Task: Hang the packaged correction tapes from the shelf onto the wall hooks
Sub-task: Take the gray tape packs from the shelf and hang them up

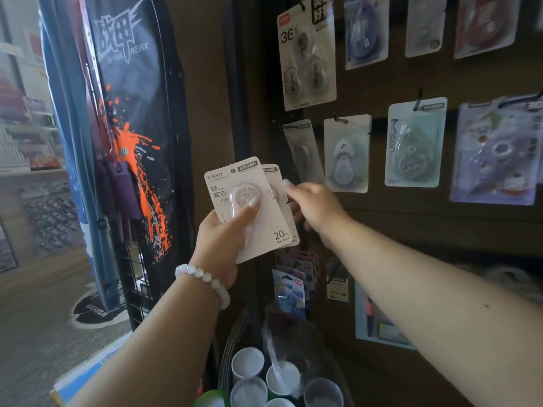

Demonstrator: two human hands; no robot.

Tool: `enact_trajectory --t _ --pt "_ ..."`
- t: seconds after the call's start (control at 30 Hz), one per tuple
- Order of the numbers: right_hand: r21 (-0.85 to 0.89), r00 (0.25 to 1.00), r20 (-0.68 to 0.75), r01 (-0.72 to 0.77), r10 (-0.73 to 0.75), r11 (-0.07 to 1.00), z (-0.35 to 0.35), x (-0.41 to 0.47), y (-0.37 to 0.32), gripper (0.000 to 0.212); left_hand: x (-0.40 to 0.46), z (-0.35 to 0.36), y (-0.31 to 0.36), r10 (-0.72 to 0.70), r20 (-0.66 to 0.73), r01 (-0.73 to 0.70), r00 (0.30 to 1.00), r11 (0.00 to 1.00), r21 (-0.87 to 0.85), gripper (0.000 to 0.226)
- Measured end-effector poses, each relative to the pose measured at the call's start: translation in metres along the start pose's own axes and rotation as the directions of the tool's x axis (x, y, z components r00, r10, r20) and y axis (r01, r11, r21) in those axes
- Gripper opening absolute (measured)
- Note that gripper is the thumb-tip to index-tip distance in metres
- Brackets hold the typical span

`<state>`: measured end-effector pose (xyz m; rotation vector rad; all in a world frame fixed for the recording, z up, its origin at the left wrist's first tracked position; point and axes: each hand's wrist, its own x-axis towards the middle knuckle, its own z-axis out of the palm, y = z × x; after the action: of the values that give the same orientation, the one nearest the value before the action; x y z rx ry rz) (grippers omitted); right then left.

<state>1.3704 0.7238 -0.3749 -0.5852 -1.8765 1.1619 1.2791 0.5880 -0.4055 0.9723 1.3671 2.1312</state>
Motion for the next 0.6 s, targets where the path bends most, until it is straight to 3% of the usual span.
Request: enact_trajectory --t 0.1,0.17,0.33,0.6 --pt "0.107 0.988 0.149 -0.046 0.03 0.993 -0.002 -0.009 0.008 0.022 -0.002 0.002 0.007 0.012 0.004 -0.012 1.0 1.0 -0.007 0.031" --pt "0.092 0.988 0.155 -0.012 -0.003 0.996 -0.005 -0.009 0.007 0.02 -0.004 0.002 0.01 0.013 0.006 -0.013 1.0 1.0 -0.02 0.029" --pt "-0.142 0.981 -0.051 0.179 -0.187 0.974 -0.011 -0.002 -0.018 0.026 -0.002 0.0 0.016 0.048 -0.038 -0.049 0.998 0.999 -0.019 0.03" --pt "-0.256 0.953 -0.213 0.156 -0.213 0.954 -0.018 0.018 -0.035 0.023 0.003 -0.002 0.019 0.062 -0.074 -0.062 0.995 0.998 0.003 0.025"
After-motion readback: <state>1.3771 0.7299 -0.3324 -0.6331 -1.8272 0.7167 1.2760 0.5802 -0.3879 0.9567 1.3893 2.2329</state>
